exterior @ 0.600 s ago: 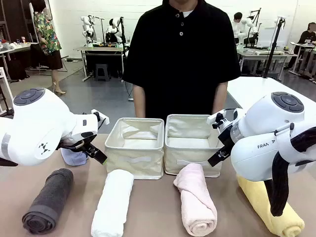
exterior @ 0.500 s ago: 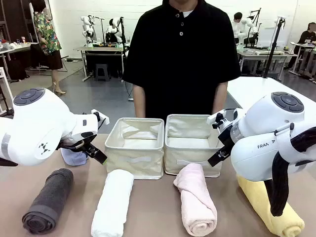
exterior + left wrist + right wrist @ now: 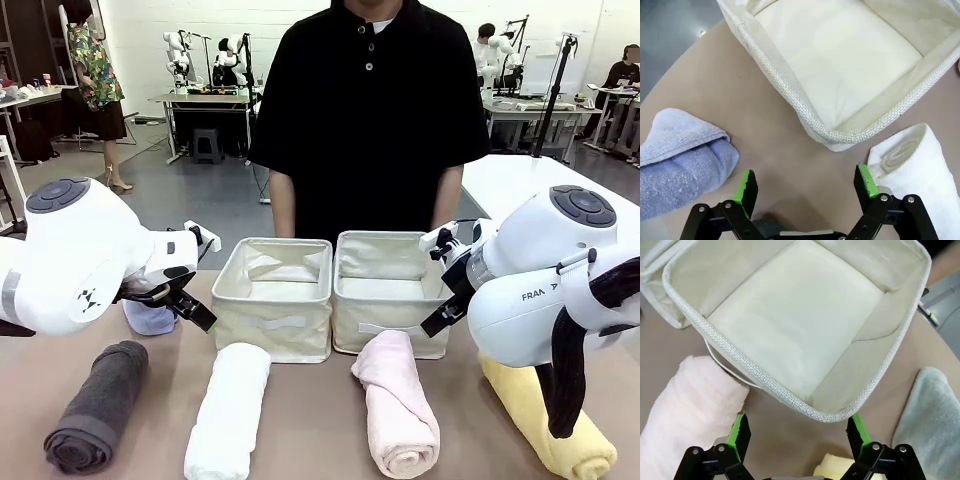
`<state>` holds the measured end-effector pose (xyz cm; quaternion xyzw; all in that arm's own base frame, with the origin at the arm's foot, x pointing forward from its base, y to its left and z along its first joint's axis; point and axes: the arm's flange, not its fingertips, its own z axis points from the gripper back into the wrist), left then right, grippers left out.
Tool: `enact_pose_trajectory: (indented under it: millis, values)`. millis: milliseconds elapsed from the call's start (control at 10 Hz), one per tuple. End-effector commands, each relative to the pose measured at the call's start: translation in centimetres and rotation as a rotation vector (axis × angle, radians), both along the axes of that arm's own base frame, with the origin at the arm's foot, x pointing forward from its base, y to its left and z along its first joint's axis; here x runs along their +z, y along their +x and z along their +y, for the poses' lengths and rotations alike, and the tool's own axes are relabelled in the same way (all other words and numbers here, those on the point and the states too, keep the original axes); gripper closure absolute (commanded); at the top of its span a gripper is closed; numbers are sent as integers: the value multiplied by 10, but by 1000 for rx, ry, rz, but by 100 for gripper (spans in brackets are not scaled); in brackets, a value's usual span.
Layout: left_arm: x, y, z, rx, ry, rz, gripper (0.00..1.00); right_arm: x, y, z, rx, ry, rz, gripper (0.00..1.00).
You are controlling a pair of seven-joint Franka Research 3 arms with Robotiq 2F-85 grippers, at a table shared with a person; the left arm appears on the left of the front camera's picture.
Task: Sort the towels based on their folding style.
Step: Pick up one triangle-folded towel and place it in the left Fabric basket.
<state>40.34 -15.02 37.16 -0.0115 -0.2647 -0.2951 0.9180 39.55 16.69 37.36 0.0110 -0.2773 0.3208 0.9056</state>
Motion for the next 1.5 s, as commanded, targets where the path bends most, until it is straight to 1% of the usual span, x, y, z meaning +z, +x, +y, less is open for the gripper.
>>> enact_pose_trajectory:
  millis: [0, 1000, 1100, 1200, 1300, 1400]
  values:
    - [0, 0, 0, 0, 0, 0, 0, 0, 0, 0, 0, 0, 0, 0]
    - [0, 0, 0, 0, 0, 0, 0, 0, 0, 0, 0, 0, 0, 0]
    - [45, -14, 15, 24, -3, -83, 0, 47, -21, -13, -31, 4, -75, 0]
    - [91, -24, 22, 26, 5, -115, 0, 91, -38, -24, -35, 25, -99, 0]
    - [135, -33, 22, -27, 50, -96, 0, 139, -52, -33, -47, 19, -128, 0]
    - [167, -33, 19, -44, 95, -94, 0, 173, -57, -36, -62, 27, -127, 0]
